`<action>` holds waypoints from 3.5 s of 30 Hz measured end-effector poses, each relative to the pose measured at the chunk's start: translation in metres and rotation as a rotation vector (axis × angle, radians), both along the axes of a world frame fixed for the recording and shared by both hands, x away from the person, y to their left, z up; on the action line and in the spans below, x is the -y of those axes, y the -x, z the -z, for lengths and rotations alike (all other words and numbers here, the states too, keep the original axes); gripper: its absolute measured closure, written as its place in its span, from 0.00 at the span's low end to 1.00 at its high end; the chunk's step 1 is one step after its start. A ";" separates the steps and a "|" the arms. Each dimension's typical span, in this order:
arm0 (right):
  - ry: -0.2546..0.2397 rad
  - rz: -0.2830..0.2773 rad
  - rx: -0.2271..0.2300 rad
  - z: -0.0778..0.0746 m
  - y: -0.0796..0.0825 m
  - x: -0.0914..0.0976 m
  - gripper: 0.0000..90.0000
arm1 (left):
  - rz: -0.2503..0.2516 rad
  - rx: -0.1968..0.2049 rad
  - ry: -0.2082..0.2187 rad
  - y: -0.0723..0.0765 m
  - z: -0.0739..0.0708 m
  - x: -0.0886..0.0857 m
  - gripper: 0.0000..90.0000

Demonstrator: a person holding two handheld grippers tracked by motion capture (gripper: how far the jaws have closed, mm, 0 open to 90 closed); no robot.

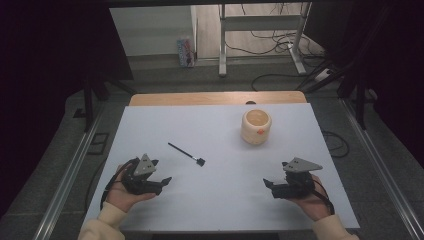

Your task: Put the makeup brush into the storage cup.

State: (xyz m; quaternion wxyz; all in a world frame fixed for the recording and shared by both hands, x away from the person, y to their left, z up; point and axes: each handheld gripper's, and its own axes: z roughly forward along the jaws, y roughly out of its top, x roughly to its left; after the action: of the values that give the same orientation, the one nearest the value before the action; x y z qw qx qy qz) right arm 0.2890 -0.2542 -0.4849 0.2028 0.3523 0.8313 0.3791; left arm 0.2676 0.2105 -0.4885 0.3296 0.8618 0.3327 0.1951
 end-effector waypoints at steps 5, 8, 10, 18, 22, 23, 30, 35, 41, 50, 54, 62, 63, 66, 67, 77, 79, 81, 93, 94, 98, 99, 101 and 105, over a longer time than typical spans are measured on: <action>0.001 0.002 -0.001 0.000 0.000 0.000 0.12 | -0.031 -0.035 0.011 -0.008 -0.005 0.003 0.30; 0.003 0.002 -0.001 0.000 0.000 0.002 0.12 | -0.057 -0.071 0.024 -0.015 -0.009 0.008 0.30; 0.001 0.003 0.000 0.000 0.000 0.002 0.12 | -0.069 -0.087 0.026 -0.019 -0.011 0.011 0.30; -0.002 -0.002 0.000 0.000 0.000 0.002 0.12 | -0.086 -0.108 0.019 -0.030 -0.013 0.019 0.29; -0.003 -0.005 -0.002 0.001 -0.001 0.002 0.12 | -0.068 -0.099 0.007 -0.038 -0.015 0.022 0.29; -0.004 -0.005 -0.002 0.001 -0.001 0.003 0.12 | -0.070 -0.098 0.010 -0.039 -0.016 0.023 0.28; -0.003 -0.001 -0.004 0.001 -0.001 0.004 0.12 | -0.034 -0.089 -0.022 -0.052 -0.021 0.031 0.28; -0.003 -0.002 -0.005 0.001 -0.001 0.004 0.12 | -0.015 -0.082 -0.035 -0.058 -0.025 0.034 0.28; -0.006 -0.002 -0.006 0.001 -0.002 0.005 0.12 | 0.018 -0.069 -0.043 -0.067 -0.031 0.038 0.27; -0.008 0.000 -0.008 0.001 -0.002 0.006 0.12 | 0.072 -0.057 -0.098 -0.083 -0.031 0.041 0.26; -0.010 -0.002 -0.008 0.002 -0.002 0.007 0.12 | 0.096 -0.049 -0.118 -0.090 -0.031 0.040 0.26; -0.010 0.001 -0.009 0.002 -0.003 0.007 0.12 | 0.222 -0.040 -0.191 -0.102 -0.028 0.039 0.25; -0.011 0.001 -0.010 0.002 -0.003 0.007 0.12 | 0.249 -0.036 -0.201 -0.105 -0.028 0.040 0.25; -0.012 0.001 -0.010 0.002 -0.003 0.007 0.12 | 0.276 -0.034 -0.229 -0.108 -0.027 0.042 0.24; -0.011 0.002 -0.010 0.002 -0.003 0.007 0.12 | 0.286 -0.040 -0.234 -0.110 -0.026 0.042 0.24; -0.004 0.001 -0.011 0.003 -0.003 0.009 0.12 | 0.311 -0.045 -0.268 -0.118 -0.020 0.043 0.25; -0.004 0.004 -0.012 0.003 -0.004 0.009 0.12 | 0.313 -0.042 -0.273 -0.119 -0.019 0.043 0.25; -0.003 0.005 -0.013 0.003 -0.004 0.009 0.12 | 0.321 -0.037 -0.273 -0.120 -0.018 0.043 0.25; -0.005 0.024 -0.008 0.002 -0.005 0.011 0.12 | 0.415 -0.027 -0.295 -0.121 -0.011 0.043 0.27; -0.005 0.024 -0.009 0.002 -0.005 0.011 0.12 | 0.421 -0.023 -0.306 -0.121 -0.010 0.043 0.28; -0.004 0.024 -0.009 0.003 -0.005 0.011 0.12 | 0.438 -0.019 -0.352 -0.123 -0.010 0.042 0.29; -0.004 0.024 -0.010 0.002 -0.005 0.011 0.12 | 0.443 -0.017 -0.356 -0.123 -0.011 0.041 0.29; -0.004 0.024 -0.010 0.002 -0.005 0.011 0.12 | 0.451 -0.010 -0.358 -0.123 -0.014 0.040 0.31; -0.003 0.024 -0.012 0.003 -0.005 0.011 0.12 | 0.462 -0.004 -0.349 -0.124 -0.016 0.038 0.32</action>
State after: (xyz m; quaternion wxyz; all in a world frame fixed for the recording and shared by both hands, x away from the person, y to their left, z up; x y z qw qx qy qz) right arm 0.2942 -0.2654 -0.4877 0.2019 0.3647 0.8275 0.3760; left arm 0.3913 0.1727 -0.4728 0.2114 0.9588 0.0898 0.1672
